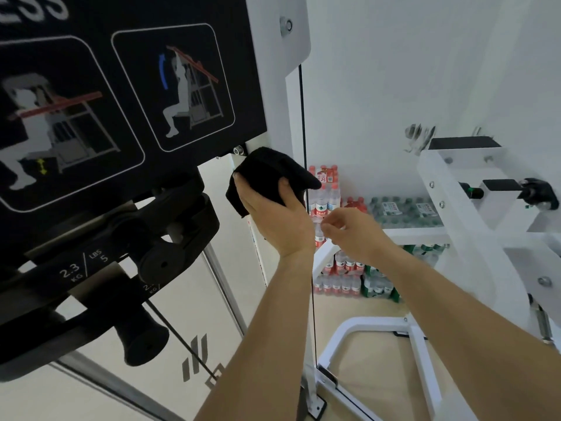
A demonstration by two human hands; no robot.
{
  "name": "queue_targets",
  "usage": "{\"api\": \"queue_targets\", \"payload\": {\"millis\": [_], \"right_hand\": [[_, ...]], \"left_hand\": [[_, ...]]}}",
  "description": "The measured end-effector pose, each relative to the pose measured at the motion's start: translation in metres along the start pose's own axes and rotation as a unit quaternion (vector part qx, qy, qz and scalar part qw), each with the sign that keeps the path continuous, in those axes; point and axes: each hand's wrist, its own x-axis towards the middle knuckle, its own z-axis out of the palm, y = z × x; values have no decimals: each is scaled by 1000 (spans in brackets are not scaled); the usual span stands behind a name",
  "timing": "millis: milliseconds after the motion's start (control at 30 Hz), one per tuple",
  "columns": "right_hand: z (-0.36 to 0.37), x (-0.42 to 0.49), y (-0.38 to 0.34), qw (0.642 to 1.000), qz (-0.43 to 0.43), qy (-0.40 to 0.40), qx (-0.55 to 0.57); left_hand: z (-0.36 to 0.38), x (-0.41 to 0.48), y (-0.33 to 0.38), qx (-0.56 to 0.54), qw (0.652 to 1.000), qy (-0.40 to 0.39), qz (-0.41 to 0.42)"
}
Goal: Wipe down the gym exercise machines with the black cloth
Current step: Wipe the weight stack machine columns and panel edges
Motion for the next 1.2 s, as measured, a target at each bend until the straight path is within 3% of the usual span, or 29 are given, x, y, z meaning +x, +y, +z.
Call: {"api": "queue_targets", "payload": {"millis": [167, 433, 600, 700, 767, 867, 1033, 1200], "right_hand": [[5, 1, 2, 1000, -4, -1, 0], [18, 6, 4, 1000, -4, -12, 27], [22, 4, 15, 999, 13, -15, 38], [19, 6, 21, 1000, 14, -11, 24], [17, 8, 23, 1000, 10, -9, 14], [14, 11, 24, 1000, 18, -9, 15], [15, 11, 18, 1000, 16, 0, 25], [28, 7, 22, 999, 28, 4, 30]], "left_hand": [[10, 15, -1, 71, 996, -49, 23], [18, 17, -2, 3, 1000, -3, 28], [16, 17, -9, -161, 987, -3, 1], [9, 19, 1, -312, 943, 0, -116], [7, 21, 4, -337, 925, 19, -174], [12, 27, 6, -245, 957, 52, -149], [31, 26, -1, -94, 993, 59, -31], [29, 17, -34, 64, 992, 40, 103]]}}
